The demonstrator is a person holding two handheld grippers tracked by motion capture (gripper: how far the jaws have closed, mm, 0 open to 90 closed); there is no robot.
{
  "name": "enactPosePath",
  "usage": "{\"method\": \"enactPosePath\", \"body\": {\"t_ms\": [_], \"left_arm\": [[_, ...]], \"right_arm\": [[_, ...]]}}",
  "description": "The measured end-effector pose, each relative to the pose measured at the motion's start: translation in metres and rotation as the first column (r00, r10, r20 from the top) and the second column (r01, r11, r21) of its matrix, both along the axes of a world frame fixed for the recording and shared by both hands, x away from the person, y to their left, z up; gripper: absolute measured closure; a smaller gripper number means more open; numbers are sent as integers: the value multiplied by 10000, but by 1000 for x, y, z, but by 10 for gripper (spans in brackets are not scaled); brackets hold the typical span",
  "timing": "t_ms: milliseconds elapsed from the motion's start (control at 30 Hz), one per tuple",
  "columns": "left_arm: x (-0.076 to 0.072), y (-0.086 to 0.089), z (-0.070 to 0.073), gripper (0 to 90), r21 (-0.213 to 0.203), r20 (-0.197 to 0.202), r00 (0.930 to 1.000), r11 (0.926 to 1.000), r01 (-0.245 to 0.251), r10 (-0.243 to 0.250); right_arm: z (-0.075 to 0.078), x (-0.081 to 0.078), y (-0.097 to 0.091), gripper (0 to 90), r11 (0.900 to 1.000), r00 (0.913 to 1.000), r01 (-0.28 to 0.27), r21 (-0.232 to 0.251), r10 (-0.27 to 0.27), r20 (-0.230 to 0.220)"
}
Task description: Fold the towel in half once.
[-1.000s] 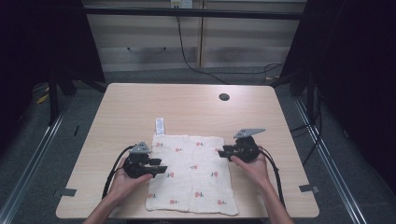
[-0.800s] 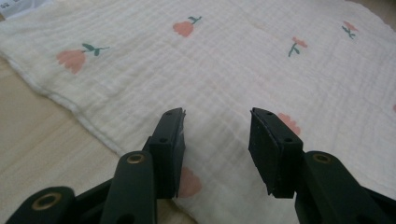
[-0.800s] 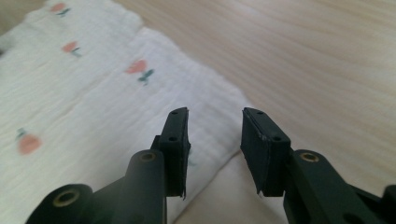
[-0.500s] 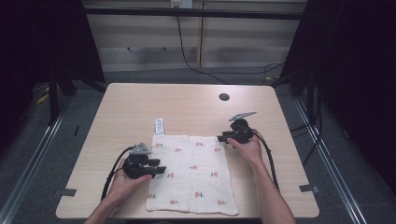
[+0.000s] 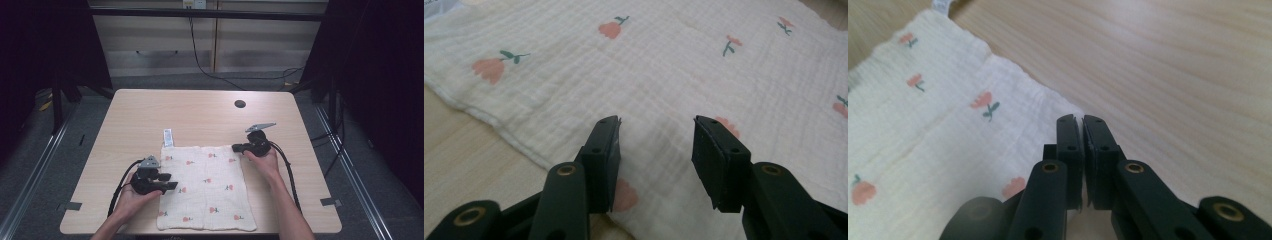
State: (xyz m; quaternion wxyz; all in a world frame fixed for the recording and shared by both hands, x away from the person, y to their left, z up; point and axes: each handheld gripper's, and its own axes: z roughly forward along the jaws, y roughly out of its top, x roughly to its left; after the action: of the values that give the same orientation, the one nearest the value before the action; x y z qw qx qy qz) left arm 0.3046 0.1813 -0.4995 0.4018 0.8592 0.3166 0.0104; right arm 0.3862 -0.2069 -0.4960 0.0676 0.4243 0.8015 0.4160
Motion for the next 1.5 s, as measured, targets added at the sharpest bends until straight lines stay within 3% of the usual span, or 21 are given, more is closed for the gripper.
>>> {"method": "enactPosePath", "body": {"t_ms": [67,167,200,333,367,500,567,667,700,767,833,900,1000,1233,1400,1500], "left_arm": [[-1,2,4,548,-239,382,9992,9997,-73,82],[10,5,15,550,-509,574,9978,9983,-299,328],[15,9,17,550,-732,520,9975,9964,-434,472],[47,22,19,561,-656,547,9932,9929,-992,1029],[54,26,18,561,-539,635,9884,9894,-1348,1381],[82,38,12,530,-941,244,9747,9711,-2192,2223],[92,40,9,529,-914,89,9713,9675,-2359,2377],[99,32,8,523,-590,245,9700,9689,-2403,2421],[100,28,9,523,-745,175,9699,9677,-2410,2429],[103,18,9,535,-245,409,9759,9766,-2135,2144],[107,16,6,542,187,489,9774,9782,-2068,2057],[110,19,3,545,269,365,9742,9743,-2237,2226],[111,23,-1,548,354,155,9759,9753,-2181,2177],[109,17,-3,595,483,640,9769,9772,-2069,2037],[103,13,-3,652,857,1113,9832,9843,-1544,1445],[101,12,-3,719,1002,1318,9823,9841,-1465,1328]], "right_arm": [[5,0,-1,867,9999,10000,-9,127,8,89],[8,0,0,866,10000,9999,-86,48,85,141],[8,-1,1,866,10000,9999,-83,53,82,109],[8,-2,2,866,9999,9999,-102,-5,102,52],[8,-2,2,866,10000,9999,-77,50,76,87],[12,-5,3,866,9997,9999,-39,228,35,139],[13,-6,3,866,9997,9998,-86,219,82,181],[13,-7,3,866,9997,9997,-123,193,119,212],[13,-6,3,865,9997,9997,-115,219,111,220],[13,-6,3,865,9997,9997,-81,245,75,212],[14,-7,2,864,9996,9998,-58,285,52,216],[15,-9,1,864,9995,9997,-70,296,63,238],[16,-10,0,864,9997,9996,-67,256,60,263],[16,-9,-2,864,9997,9997,-1,238,-4,226],[16,-9,-5,864,9994,9996,98,332,-106,253],[16,-10,-4,864,9996,9997,77,281,-84,236]]}}
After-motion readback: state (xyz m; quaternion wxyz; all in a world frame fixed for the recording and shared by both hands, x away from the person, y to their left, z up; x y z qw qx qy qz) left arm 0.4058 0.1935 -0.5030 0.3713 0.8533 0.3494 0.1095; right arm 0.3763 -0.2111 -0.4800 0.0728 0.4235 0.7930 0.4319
